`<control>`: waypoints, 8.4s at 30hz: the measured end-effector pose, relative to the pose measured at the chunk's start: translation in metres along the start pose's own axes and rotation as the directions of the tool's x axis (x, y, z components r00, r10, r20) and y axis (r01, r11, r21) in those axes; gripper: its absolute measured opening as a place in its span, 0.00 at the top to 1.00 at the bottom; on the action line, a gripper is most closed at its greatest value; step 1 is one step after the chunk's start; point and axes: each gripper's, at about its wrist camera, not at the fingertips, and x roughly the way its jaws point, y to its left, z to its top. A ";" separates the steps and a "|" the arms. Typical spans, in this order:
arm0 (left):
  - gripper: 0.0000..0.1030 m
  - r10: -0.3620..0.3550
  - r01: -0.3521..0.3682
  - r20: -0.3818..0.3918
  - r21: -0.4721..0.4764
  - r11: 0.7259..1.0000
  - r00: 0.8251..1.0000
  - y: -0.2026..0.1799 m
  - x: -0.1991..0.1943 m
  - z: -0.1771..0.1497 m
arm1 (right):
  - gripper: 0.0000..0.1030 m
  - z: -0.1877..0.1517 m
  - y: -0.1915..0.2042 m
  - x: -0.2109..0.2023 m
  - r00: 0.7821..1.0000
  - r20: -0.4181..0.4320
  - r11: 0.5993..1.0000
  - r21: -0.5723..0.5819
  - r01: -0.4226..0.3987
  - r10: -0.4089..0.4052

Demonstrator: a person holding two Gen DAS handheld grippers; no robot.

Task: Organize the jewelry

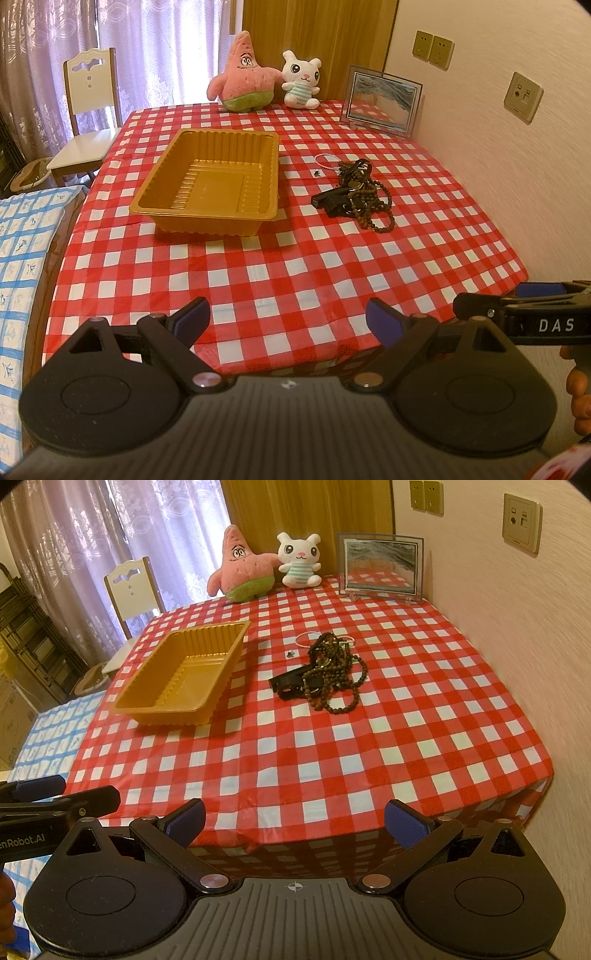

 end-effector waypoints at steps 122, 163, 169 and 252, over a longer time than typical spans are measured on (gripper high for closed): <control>0.86 0.390 -0.301 0.380 -0.272 0.914 0.839 0.137 0.236 0.096 | 0.55 0.144 -0.007 0.250 0.995 0.100 0.986 -0.169 0.011 0.007; 0.87 0.356 -0.295 0.358 -0.214 0.931 0.864 0.139 0.264 0.129 | 0.92 0.189 0.022 0.330 0.984 0.135 0.964 -0.255 -0.079 0.117; 0.87 0.349 -0.290 0.360 -0.207 0.934 0.865 0.137 0.263 0.129 | 0.92 0.185 0.054 0.318 0.957 0.119 0.924 -0.315 -0.216 0.265; 0.90 0.298 -0.252 0.333 -0.176 0.952 0.894 0.147 0.265 0.127 | 0.91 0.173 0.080 0.335 0.942 -0.012 0.862 -0.399 -0.312 0.335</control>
